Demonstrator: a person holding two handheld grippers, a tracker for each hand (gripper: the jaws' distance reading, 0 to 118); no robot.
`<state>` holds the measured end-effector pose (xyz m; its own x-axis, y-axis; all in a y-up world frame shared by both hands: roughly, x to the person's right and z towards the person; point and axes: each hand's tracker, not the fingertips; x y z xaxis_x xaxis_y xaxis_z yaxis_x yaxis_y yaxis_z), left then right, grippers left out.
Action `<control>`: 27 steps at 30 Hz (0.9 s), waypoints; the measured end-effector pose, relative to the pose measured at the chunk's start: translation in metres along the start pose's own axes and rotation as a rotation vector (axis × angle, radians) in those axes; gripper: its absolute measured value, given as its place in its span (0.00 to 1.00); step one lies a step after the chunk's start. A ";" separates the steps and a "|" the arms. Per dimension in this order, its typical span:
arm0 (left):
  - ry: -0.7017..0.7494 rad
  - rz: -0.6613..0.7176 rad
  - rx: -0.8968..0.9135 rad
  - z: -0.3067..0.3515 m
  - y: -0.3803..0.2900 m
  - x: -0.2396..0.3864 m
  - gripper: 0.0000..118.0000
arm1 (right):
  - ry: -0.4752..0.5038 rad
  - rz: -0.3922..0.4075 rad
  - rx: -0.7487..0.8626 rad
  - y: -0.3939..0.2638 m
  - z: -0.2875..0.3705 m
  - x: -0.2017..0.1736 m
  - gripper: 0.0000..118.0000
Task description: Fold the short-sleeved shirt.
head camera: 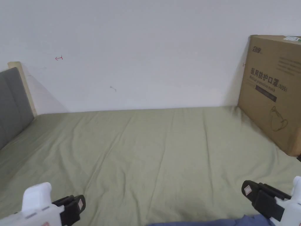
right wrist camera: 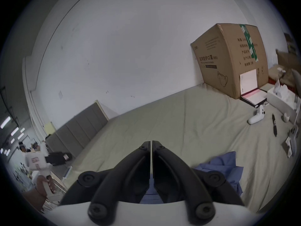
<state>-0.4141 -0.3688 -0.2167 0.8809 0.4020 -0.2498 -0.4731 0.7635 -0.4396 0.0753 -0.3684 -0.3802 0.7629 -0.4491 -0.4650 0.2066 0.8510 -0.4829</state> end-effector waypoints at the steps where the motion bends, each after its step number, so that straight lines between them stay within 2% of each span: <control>1: -0.060 0.096 -0.106 -0.007 0.005 -0.025 0.00 | -0.003 -0.009 -0.003 0.004 0.003 0.004 0.02; 3: -0.104 0.246 -0.263 -0.020 0.005 -0.068 0.00 | -0.023 -0.005 -0.010 0.008 0.006 0.004 0.02; 5: -0.076 0.359 -0.377 -0.030 -0.006 -0.111 0.00 | -0.031 0.005 -0.018 0.007 0.007 0.008 0.02; 6: -0.066 0.391 -0.404 -0.032 -0.014 -0.129 0.10 | -0.041 0.010 -0.028 0.006 0.007 0.008 0.02; 7: -0.036 0.416 -0.410 -0.033 -0.020 -0.145 0.33 | -0.051 0.010 -0.041 0.005 0.006 0.008 0.02; 8: -0.018 0.475 -0.431 -0.036 -0.031 -0.156 0.70 | -0.054 0.003 -0.059 0.003 0.005 0.009 0.02; 9: -0.026 0.536 -0.469 -0.042 -0.042 -0.170 1.00 | -0.056 -0.008 -0.070 -0.001 0.002 0.010 0.02; 13: -0.160 0.730 -0.458 -0.056 -0.077 -0.204 1.00 | -0.065 -0.027 -0.124 -0.010 -0.007 0.002 0.02; 16: -0.327 0.734 -0.376 -0.068 -0.084 -0.203 1.00 | -0.067 -0.020 -0.159 -0.013 -0.015 -0.004 0.02; 20: -0.538 0.807 -0.459 -0.101 -0.095 -0.188 1.00 | -0.066 -0.024 -0.183 -0.011 -0.026 -0.002 0.02; 23: -0.610 0.747 -0.472 -0.123 -0.102 -0.168 1.00 | -0.059 -0.059 -0.181 -0.008 -0.030 -0.007 0.02; 25: -0.592 0.747 -0.445 -0.129 -0.104 -0.165 1.00 | -0.058 -0.082 -0.175 -0.005 -0.030 -0.006 0.02; 26: -0.592 0.758 -0.441 -0.130 -0.103 -0.166 0.98 | -0.059 -0.090 -0.174 -0.004 -0.030 -0.006 0.02; 27: -0.554 0.777 -0.441 -0.132 -0.103 -0.170 0.78 | -0.060 -0.094 -0.174 -0.003 -0.030 -0.005 0.02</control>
<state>-0.5167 -0.5821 -0.2430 0.1634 0.9624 -0.2169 -0.7758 -0.0105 -0.6309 0.0520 -0.3771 -0.3988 0.7813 -0.5029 -0.3697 0.1735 0.7439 -0.6453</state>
